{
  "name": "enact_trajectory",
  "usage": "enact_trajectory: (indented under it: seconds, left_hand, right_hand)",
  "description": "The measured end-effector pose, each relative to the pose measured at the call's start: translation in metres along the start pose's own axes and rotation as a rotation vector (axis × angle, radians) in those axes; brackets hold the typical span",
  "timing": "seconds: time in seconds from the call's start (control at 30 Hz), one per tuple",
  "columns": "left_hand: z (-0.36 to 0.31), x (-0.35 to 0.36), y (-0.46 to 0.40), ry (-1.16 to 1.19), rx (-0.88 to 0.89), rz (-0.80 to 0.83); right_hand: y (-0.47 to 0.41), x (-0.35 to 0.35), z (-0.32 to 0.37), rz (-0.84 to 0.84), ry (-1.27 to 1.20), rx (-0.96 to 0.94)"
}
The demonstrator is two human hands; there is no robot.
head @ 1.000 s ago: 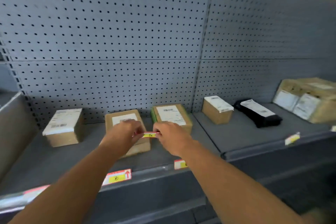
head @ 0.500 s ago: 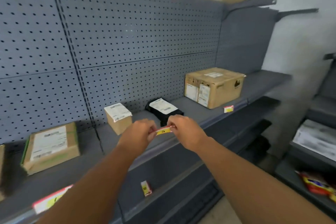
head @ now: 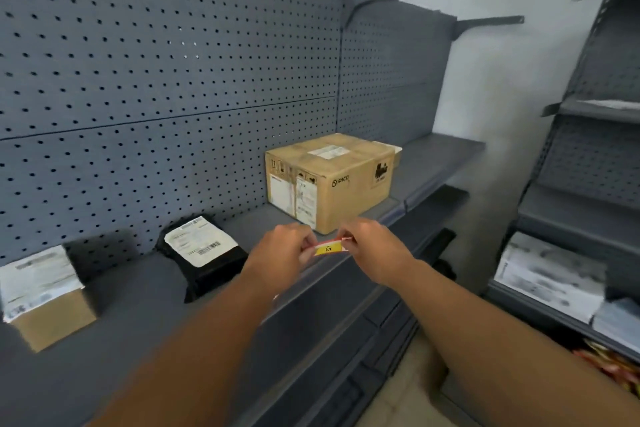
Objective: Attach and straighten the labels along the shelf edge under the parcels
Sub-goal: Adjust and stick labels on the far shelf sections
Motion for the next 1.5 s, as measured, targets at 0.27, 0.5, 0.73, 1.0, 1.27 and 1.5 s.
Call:
enact_trajectory:
  seconds: [0.27, 0.5, 0.73, 1.0, 1.27, 1.5]
  left_hand:
    - [0.006, 0.040, -0.113, 0.009, -0.018, 0.026]
    - [0.021, 0.055, -0.137, -0.082, -0.088, 0.093]
    - [-0.005, 0.066, -0.132, -0.160, -0.231, -0.023]
    - [-0.077, 0.105, -0.146, -0.154, -0.367, -0.171]
    - [-0.111, 0.157, -0.206, -0.164, -0.298, -0.117]
    - [-0.129, 0.218, -0.280, -0.068, -0.199, -0.054]
  right_hand:
    - [-0.093, -0.002, -0.088, 0.083, -0.057, -0.071]
    - [-0.134, 0.026, -0.124, 0.157, -0.161, -0.243]
    - [-0.144, 0.021, -0.151, 0.172, -0.241, -0.477]
    - [-0.136, -0.010, -0.217, 0.162, -0.282, -0.603]
    - [-0.157, -0.023, -0.299, 0.216, -0.300, -0.558]
    - [-0.182, -0.035, -0.386, 0.253, -0.184, -0.465]
Point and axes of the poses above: each hand's wrist, its own y-axis away from the middle knuckle, its own x-axis out of the palm, z = x × y, the point moved 5 cm from there along -y, towards the middle knuckle, and after that the axes turned 10 degrees about -x, right-handed, at the moved point
